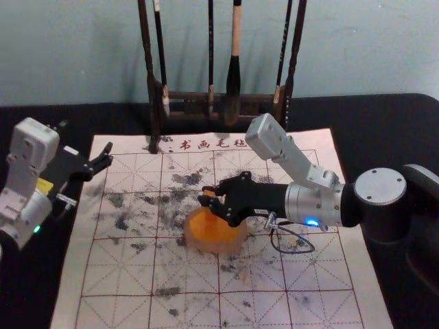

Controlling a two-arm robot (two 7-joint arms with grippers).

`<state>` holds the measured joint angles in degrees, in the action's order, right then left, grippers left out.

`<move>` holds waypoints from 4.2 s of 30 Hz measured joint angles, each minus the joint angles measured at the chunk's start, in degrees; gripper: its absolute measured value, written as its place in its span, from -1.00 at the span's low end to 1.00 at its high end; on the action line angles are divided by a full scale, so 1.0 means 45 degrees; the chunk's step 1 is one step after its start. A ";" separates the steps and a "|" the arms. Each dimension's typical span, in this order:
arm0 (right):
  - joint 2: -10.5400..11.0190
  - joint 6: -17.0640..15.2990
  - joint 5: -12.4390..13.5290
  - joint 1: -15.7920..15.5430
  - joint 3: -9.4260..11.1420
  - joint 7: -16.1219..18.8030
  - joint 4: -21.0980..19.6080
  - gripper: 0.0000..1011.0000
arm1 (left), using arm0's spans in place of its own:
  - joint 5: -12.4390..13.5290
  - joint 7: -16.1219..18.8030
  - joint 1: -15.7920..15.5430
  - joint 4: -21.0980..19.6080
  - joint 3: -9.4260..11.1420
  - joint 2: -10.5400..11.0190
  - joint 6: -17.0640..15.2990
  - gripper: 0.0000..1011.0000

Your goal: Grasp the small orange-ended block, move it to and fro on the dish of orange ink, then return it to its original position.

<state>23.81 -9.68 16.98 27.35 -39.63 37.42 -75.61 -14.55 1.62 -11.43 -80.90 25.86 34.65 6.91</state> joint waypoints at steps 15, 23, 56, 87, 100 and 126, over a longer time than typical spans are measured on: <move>0.0270 0.0038 -0.0048 -0.0104 0.0224 -0.0003 -0.0177 -0.74 | 0.0000 0.0000 0.0000 0.0000 0.0000 0.0000 0.0000 0.98; 0.0462 0.0058 0.0020 -0.0247 0.0302 0.0049 -0.0370 -0.74 | 0.0000 0.0000 0.0000 0.0000 0.0000 0.0000 0.0000 0.98; 0.0526 0.0034 0.0238 -0.0424 0.0002 0.0328 -0.0742 -0.74 | 0.0000 0.0000 0.0000 0.0000 0.0000 0.0000 0.0000 0.98; -0.0061 0.0025 0.0061 0.0071 0.0078 -0.0063 0.0174 -0.74 | 0.0000 0.0000 0.0000 0.0001 0.0000 -0.0001 0.0000 0.98; 0.0442 0.0084 0.0067 -0.0213 0.0301 0.0016 -0.0211 -0.74 | 0.0000 0.0000 0.0001 0.0000 0.0001 0.0000 0.0000 0.98; 0.0788 0.0020 0.0286 -0.0621 0.0139 0.0321 -0.0956 -0.74 | 0.0000 0.0000 0.0001 0.0000 0.0000 0.0000 0.0000 0.98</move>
<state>27.35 -9.59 18.26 24.55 -39.01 38.87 -79.91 -14.55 1.62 -11.43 -80.90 25.86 34.65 6.91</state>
